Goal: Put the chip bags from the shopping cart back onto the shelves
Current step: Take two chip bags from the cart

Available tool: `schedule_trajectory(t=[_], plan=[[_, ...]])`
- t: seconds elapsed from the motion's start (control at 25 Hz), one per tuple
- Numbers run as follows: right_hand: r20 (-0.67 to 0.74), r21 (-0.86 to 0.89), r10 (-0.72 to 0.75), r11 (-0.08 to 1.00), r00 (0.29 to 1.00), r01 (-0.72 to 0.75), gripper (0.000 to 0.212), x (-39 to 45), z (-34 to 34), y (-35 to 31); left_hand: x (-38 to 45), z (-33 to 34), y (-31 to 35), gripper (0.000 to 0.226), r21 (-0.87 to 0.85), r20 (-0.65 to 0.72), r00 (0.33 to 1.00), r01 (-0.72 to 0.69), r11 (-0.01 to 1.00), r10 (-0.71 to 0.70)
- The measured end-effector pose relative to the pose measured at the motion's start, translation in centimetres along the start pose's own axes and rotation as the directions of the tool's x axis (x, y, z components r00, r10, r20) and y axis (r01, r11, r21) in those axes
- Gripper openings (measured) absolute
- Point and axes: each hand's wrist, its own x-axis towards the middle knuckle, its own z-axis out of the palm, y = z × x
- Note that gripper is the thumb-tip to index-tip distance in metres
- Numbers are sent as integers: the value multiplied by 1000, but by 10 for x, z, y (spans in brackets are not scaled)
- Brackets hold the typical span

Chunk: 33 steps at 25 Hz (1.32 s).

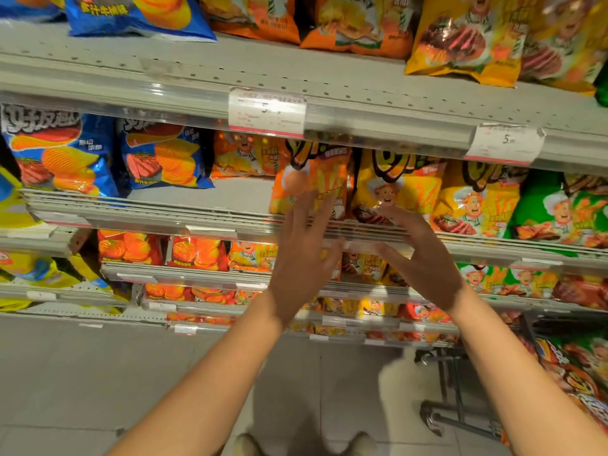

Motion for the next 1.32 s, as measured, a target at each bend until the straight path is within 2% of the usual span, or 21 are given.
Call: schedule_trajectory(t=[0.16, 0.32, 0.44, 0.52, 0.56, 0.64, 0.68, 0.76, 0.8, 0.84, 0.92, 0.96, 1.12, 1.24, 1.32], plan=[[-108, 113, 72, 992, 992, -60, 52, -50, -40, 55, -6, 47, 52, 60, -40, 127, 990, -57, 998, 62], [-196, 252, 259, 945, 946, -207, 50, -124, -101, 146, -2, 136, 126, 56, -103, 230, 968, -75, 992, 97], [-242, 342, 462, 864, 853, -371, 52, -195, -154, 226, -9, 226, 196, 56, -180, 385, 902, -134, 975, 195], [-226, 477, 599, 755, 768, -449, 65, -237, -183, 268, -15, 279, 237, 55, -156, 481, 848, -168, 973, 223], [-208, 517, 662, 699, 720, -493, 67, -256, -197, 285, -16, 302, 256, 54, -162, 548, 810, -141, 977, 208], [-206, 498, 747, 636, 632, -589, 54, -292, -219, 319, -22, 351, 288, 52, -178, 637, 734, -159, 971, 237], [-217, 499, 777, 609, 592, -617, 52, -311, -225, 338, -29, 377, 298, 53, -200, 718, 656, -128, 971, 234], [-243, 518, 840, 535, 484, -668, 54, -341, -236, 364, -34, 420, 309, 56, -196, 800, 555, -116, 974, 227], [-246, 524, 865, 499, 438, -690, 56, -352, -240, 374, -34, 439, 312, 58, -195, 808, 538, -138, 971, 238], [-248, 544, 884, 465, 395, -699, 58, -363, -244, 385, -34, 461, 315, 60, -194, 831, 491, -184, 964, 261], [-248, 598, 917, 398, 312, -696, 59, -377, -253, 404, -33, 502, 319, 62, -143, 906, 363, -226, 964, 220], [-250, 621, 929, 369, 271, -692, 59, -382, -258, 413, -31, 522, 323, 62, -140, 930, 299, -246, 959, 212], [-257, 688, 959, 266, 116, -675, 57, -391, -283, 443, -25, 595, 339, 64, -158, 973, 131, -216, 964, 189], [-194, 749, 980, 119, -44, -652, 58, -387, -299, 463, -20, 640, 338, 66, -133, 989, 29, -207, 969, 142], [-181, 756, 978, 71, -103, -651, 62, -380, -306, 477, -18, 659, 335, 67, -109, 994, -43, -236, 966, 101]])
